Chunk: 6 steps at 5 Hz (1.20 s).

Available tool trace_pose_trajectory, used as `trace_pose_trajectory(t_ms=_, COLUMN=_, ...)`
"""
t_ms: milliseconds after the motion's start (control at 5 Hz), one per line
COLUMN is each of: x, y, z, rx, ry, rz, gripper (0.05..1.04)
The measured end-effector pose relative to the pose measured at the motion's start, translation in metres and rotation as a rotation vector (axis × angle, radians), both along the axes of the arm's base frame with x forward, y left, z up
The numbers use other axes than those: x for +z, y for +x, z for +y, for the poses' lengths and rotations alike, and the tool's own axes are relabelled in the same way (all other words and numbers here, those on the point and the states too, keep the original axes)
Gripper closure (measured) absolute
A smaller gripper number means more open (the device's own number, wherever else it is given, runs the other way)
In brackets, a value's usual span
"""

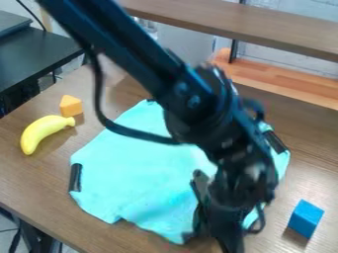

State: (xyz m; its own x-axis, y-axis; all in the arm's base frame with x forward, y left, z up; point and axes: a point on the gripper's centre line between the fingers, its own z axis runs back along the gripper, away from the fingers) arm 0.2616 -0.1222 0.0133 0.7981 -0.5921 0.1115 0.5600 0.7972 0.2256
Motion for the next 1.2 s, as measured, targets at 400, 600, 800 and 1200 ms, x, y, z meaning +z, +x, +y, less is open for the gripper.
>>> trace_pose_trajectory(t_ms=400, x=0.033, y=0.029, z=0.032, rx=0.154, ry=-0.238, rz=0.077, gripper=1.032)
trace_pose_trajectory(t_ms=600, x=0.026, y=0.046, z=0.05, rx=0.24, ry=-0.341, rz=0.161, gripper=1.032)
trace_pose_trajectory(t_ms=800, x=0.022, y=0.06, z=0.074, rx=0.31, ry=-0.396, rz=0.208, gripper=1.032)
trace_pose_trajectory(t_ms=1200, x=0.04, y=0.085, z=0.112, rx=0.4, ry=-0.422, rz=0.206, gripper=1.032)
